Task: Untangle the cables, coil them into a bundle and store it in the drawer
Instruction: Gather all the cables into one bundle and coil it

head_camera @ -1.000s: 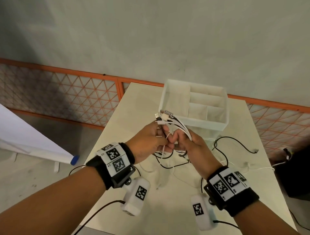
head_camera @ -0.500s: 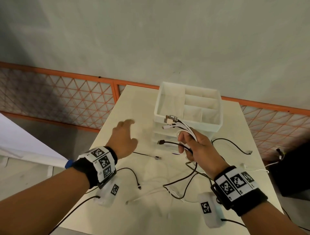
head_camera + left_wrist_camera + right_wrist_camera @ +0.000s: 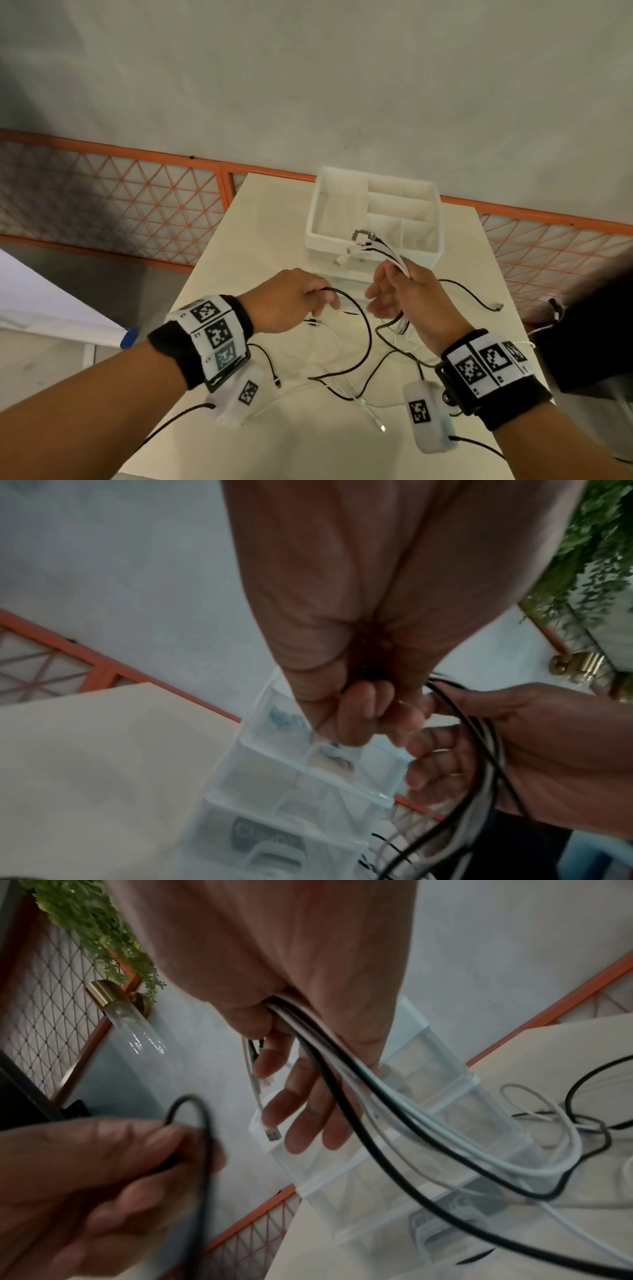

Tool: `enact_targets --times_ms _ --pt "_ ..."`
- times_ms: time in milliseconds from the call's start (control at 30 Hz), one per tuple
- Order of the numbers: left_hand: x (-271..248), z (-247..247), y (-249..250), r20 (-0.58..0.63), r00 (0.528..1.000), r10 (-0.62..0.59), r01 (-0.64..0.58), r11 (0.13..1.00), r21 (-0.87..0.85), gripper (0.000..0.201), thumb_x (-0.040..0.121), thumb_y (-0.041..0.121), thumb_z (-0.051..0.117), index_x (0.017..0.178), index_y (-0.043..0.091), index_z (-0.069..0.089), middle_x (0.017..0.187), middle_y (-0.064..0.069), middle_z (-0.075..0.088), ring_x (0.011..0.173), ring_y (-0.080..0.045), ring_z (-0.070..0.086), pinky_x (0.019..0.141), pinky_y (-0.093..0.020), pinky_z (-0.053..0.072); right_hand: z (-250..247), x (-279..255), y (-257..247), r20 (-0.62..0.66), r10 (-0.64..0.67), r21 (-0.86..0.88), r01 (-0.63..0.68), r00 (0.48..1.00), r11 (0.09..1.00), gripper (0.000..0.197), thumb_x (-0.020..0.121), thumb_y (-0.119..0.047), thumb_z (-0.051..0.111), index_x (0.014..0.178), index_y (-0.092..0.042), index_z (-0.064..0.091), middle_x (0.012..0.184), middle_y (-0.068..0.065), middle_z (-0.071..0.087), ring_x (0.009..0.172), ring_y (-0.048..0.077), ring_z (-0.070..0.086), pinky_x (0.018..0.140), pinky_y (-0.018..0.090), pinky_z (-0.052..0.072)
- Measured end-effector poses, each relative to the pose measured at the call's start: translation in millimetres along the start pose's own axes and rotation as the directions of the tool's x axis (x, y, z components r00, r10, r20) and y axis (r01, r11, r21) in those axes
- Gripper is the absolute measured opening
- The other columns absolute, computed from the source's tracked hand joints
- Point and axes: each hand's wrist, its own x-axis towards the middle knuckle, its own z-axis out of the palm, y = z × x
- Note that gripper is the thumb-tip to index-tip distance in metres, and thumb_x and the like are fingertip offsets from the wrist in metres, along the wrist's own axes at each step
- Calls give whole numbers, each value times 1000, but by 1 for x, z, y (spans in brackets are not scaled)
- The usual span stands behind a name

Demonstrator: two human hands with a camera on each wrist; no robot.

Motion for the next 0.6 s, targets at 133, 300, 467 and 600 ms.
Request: enact_targets --times_ms 133,300,467,600 --pt "13 19 10 -170 984 -57 45 996 -72 29 101 17 43 97 14 71 72 10 67 49 2 52 53 -15 40 16 -9 -7 156 28 -16 -26 987 1000 31 108 -22 37 96 -3 58 64 21 65 58 32 63 66 41 54" --pt "6 6 -10 -35 965 -262 264 954 140 40 98 40 52 111 5 66 109 -11 72 96 -27 68 81 -34 52 13 -8 1 151 28 -120 -10 988 993 35 106 -24 46 83 -5 65 53 -4 38 48 14 35 53 30 37" --pt "-2 -25 9 -317 948 -32 63 994 90 51 98 19 52 147 17 38 138 -3 56 124 -17 52 102 -27 42 15 -11 0 207 73 -160 -40 976 986 28 99 -20 54 77 -9 65 52 -7 35 53 16 29 54 31 27" --pt "1 -5 52 -146 980 138 -137 990 16 38 102 49 34 122 28 58 113 2 69 101 -15 65 92 -30 50 28 -13 -18 241 -63 -272 130 969 954 6 75 -19 63 71 -19 68 64 2 63 55 21 54 58 42 42"
